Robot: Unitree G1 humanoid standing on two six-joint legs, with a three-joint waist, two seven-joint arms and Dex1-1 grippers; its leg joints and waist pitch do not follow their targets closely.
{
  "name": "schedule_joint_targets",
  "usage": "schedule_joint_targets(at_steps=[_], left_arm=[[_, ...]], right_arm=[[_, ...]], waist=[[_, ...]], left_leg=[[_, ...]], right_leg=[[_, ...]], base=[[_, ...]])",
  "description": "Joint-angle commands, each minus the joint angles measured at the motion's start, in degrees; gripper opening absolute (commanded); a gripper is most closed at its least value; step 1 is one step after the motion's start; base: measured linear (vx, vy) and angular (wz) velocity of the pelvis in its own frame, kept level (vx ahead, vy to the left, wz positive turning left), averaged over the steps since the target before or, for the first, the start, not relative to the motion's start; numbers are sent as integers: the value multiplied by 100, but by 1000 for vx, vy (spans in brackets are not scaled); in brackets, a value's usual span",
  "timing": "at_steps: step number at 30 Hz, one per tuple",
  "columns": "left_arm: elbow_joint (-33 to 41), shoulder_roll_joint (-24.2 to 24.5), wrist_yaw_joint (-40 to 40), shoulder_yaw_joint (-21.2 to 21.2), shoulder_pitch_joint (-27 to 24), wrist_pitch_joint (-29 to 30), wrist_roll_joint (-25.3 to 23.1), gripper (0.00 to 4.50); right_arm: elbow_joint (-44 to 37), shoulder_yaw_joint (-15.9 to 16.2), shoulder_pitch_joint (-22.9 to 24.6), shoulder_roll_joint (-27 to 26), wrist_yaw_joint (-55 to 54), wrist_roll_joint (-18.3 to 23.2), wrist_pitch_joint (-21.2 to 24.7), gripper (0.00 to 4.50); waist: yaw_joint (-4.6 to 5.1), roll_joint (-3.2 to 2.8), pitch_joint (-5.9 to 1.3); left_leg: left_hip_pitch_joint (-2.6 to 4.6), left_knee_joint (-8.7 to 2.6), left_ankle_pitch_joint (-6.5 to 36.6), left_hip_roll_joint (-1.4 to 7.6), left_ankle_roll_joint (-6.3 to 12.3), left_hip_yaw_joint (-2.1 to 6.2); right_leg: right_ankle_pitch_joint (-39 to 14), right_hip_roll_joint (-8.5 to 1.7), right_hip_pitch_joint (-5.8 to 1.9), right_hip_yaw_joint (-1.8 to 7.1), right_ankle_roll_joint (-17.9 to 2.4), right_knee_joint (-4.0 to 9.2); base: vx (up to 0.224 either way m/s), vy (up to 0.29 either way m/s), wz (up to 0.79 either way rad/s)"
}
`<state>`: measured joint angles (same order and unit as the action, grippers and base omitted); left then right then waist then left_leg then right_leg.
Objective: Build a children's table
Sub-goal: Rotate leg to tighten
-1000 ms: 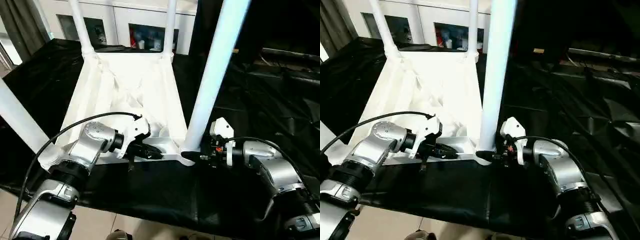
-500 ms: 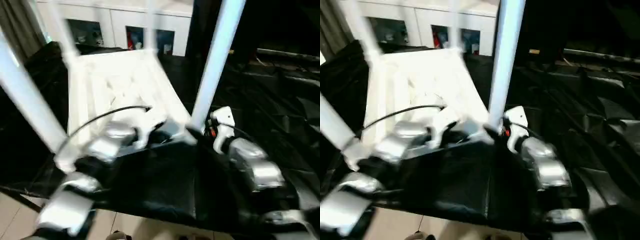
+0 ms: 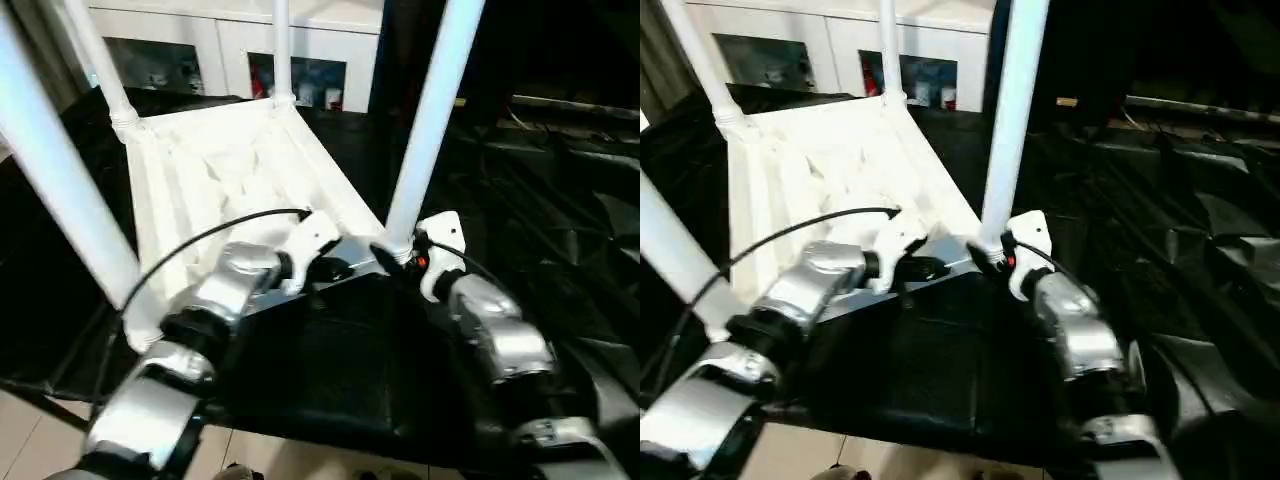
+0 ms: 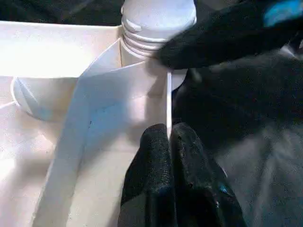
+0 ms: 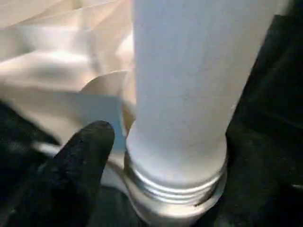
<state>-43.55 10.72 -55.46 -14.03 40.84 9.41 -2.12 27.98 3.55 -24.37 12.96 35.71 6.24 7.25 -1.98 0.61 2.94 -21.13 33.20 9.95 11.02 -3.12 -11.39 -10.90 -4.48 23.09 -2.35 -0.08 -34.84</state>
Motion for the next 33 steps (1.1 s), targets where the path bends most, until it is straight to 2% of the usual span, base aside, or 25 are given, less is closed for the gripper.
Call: schedule_joint_targets(at_steps=[1,3,5,6,7,8,11,13,18,20,23,25,28,31,33], left_arm=[[79,-6,-385,-132,-113,-159,133,0],[205,176,-828,-183,-202,-274,210,0],[474,514,-1635,-241,-352,-304,401,0],[501,547,-1713,-246,-365,-301,420,0],[565,663,-1901,-255,-393,-259,452,0],[629,775,-2052,-266,-423,-212,465,0],[828,1053,-2510,-313,-522,-35,533,0],[863,1101,-2580,-313,-556,-41,538,0],[910,1130,-2589,-297,-593,-33,555,0],[911,1122,-2581,-286,-592,-36,552,0],[909,1099,-2522,-271,-576,-40,561,0],[907,1094,-2457,-264,-561,-61,551,0],[723,968,-1994,-164,-459,-146,454,0],[524,795,-1438,-48,-353,-197,368,0],[360,650,-1003,2,-273,-184,280,0]], right_arm=[[-262,494,76,3,817,126,-18,379],[-433,540,136,229,1266,235,32,379],[-719,619,229,626,2003,412,265,379],[-747,627,238,664,2075,429,291,379],[-784,633,244,775,2244,453,352,379],[-810,638,252,870,2390,474,383,379],[-898,701,277,1110,2768,521,407,379],[-920,740,291,1166,2859,513,413,379],[-972,780,321,1186,2942,521,454,379],[-990,786,320,1162,2975,546,505,353],[-993,790,317,1140,2991,577,525,342],[-1000,805,321,1137,2997,592,528,314],[-942,725,352,1004,2731,567,493,299],[-624,592,298,766,2068,370,385,280],[-322,490,227,571,1463,202,345,274]], waist=[[-34,105,-336],[-29,91,-338],[-39,95,-343],[-40,92,-342],[-37,62,-346],[-38,61,-338],[-100,40,-343],[-154,57,-345],[-160,71,-340],[-155,71,-342],[-161,65,-348],[-159,65,-345],[-161,71,-341],[-132,80,-322],[-104,84,-310]], left_leg=[[17,-339,1234,188,413,91],[24,-340,1219,198,418,91],[23,-348,1156,207,443,102],[23,-347,1134,207,465,101],[51,-340,1154,226,483,85],[51,-346,1166,231,468,84],[83,-350,1190,263,389,73],[87,-344,1161,255,348,59],[71,-348,1198,237,276,77],[71,-345,1197,234,274,76],[67,-336,1112,232,296,74],[69,-335,1118,229,300,72],[67,-336,1143,227,290,76],[67,-341,1307,211,195,82],[74,-360,1533,205,68,109]], right_leg=[[-1297,-341,-275,220,-1137,478],[-1248,-340,-267,218,-1189,468],[-1100,-332,-297,210,-1261,441],[-1044,-327,-300,212,-1291,433],[-917,-326,-262,214,-1396,418],[-922,-322,-256,210,-1417,418],[-865,-329,-246,210,-1500,395],[-808,-325,-250,213,-1515,382],[-1004,-348,-255,219,-1411,396],[-1013,-344,-255,219,-1399,399],[-889,-341,-259,218,-1421,385],[-879,-334,-258,214,-1427,388],[-931,-340,-260,216,-1416,393],[-1261,-345,-241,217,-1341,437],[-1827,-360,-234,212,-1166,483]], base=[[0,0,0],[0,0,0],[0,0,0],[0,0,0],[0,0,0],[0,0,0],[0,0,0],[0,0,0],[0,0,0],[0,0,0],[0,0,0],[0,0,0],[0,0,0],[0,0,0],[0,0,0]])
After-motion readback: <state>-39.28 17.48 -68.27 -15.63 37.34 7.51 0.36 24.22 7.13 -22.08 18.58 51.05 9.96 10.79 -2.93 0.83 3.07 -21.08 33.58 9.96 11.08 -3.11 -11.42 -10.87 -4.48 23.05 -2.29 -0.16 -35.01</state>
